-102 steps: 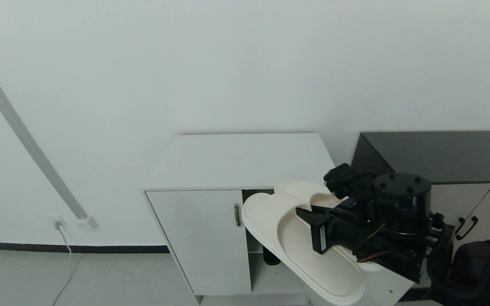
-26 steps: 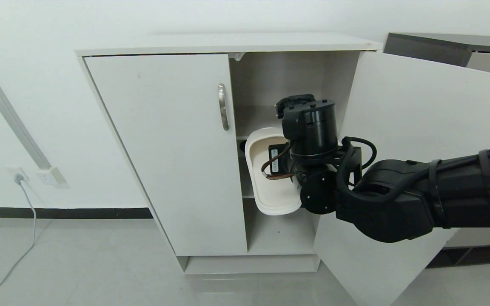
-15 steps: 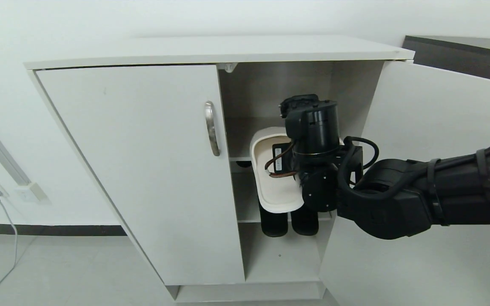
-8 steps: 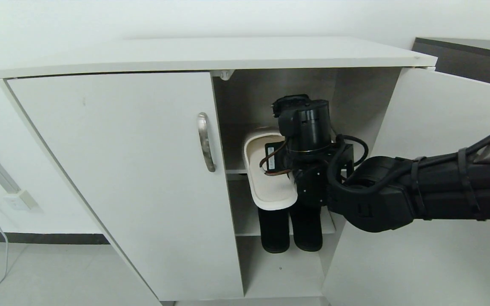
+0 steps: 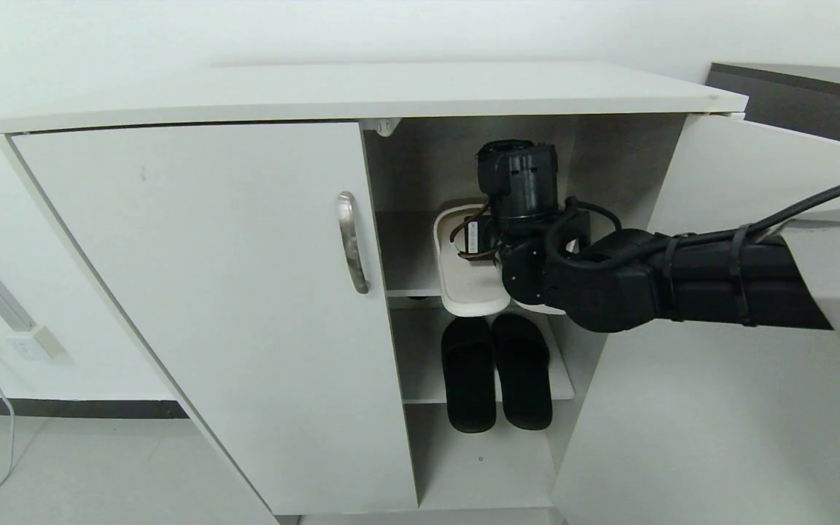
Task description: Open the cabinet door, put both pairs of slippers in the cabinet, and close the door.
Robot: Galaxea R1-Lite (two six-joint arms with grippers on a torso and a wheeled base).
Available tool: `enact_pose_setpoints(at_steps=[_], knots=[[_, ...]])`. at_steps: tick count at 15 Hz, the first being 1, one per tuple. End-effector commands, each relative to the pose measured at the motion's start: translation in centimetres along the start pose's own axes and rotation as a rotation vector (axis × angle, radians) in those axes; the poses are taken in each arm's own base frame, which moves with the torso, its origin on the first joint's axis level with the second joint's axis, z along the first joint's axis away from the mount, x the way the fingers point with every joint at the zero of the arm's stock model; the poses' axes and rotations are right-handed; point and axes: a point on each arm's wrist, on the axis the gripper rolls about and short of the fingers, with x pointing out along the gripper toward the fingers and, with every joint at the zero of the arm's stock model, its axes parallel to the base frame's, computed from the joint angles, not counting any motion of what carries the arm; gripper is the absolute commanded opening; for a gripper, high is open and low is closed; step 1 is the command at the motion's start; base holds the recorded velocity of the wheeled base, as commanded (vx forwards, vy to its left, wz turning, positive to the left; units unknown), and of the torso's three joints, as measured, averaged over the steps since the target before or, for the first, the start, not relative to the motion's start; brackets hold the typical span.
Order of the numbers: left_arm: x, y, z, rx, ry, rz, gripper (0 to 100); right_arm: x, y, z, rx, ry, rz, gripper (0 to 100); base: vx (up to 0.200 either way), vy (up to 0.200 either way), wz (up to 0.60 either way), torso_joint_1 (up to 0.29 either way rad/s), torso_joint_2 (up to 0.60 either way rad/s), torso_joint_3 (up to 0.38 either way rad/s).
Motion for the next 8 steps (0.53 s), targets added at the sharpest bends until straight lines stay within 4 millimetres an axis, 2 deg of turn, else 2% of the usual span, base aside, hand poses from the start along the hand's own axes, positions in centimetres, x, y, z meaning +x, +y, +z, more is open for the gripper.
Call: enact_pose_setpoints(at_steps=[1, 8], knots=[[0.0, 0.0, -0.01, -0.001, 0.0, 0.0, 0, 1.49, 0.58, -0.5, 0.003, -0.002, -0.01, 0, 0.0, 0.0, 0.0, 0.0, 0.0, 0.0], [0.0, 0.0, -0.01, -0.001, 0.0, -0.001, 0, 2.36, 0.44, 0.1, 0.001, 0.008, 0.008, 0, 0.0, 0.0, 0.0, 0.0, 0.0, 0.0]])
